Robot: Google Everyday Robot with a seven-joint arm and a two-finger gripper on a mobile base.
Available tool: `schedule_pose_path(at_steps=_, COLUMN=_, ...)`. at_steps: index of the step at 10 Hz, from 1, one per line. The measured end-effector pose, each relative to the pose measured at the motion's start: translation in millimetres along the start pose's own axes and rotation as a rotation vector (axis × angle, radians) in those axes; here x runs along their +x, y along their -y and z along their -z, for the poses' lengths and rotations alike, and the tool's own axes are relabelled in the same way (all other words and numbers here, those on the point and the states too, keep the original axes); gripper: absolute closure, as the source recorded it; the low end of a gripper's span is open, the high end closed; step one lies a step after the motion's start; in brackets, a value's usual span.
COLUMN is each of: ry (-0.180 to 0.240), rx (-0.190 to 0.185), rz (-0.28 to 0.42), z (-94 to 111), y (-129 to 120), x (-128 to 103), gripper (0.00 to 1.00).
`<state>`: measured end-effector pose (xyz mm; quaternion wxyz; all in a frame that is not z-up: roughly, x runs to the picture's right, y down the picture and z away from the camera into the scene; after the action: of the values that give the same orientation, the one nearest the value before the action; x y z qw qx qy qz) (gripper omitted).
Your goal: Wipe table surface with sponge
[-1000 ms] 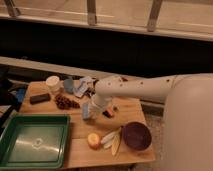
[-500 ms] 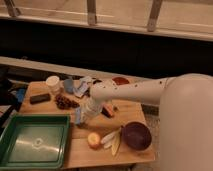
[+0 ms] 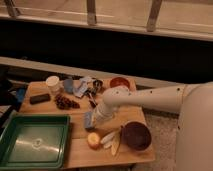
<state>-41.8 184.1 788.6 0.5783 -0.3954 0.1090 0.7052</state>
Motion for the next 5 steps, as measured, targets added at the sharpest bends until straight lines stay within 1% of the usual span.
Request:
schedule_pose_path(at_steps=1, ry=0.004, rx=0.001, rz=0.004, z=2.5, y=1.4, x=-11.3, gripper=1.0)
schedule_pose_path(at_steps=2, ry=0.004, rx=0.004, rz=0.014, z=3.5, y=-2.4, x=-26.4, gripper=1.0)
schedule_pose_path(at_steps=4, ry=0.002, rx=0.005, rz=0.037, z=-1.2, y=-20.0, x=-44.0, gripper=1.0)
schedule_pose_path(at_steps=5, ry=-0.009, rx=0.003, rz=0.054, z=-8.4, y=-33.6, x=-51.2, gripper=1.0)
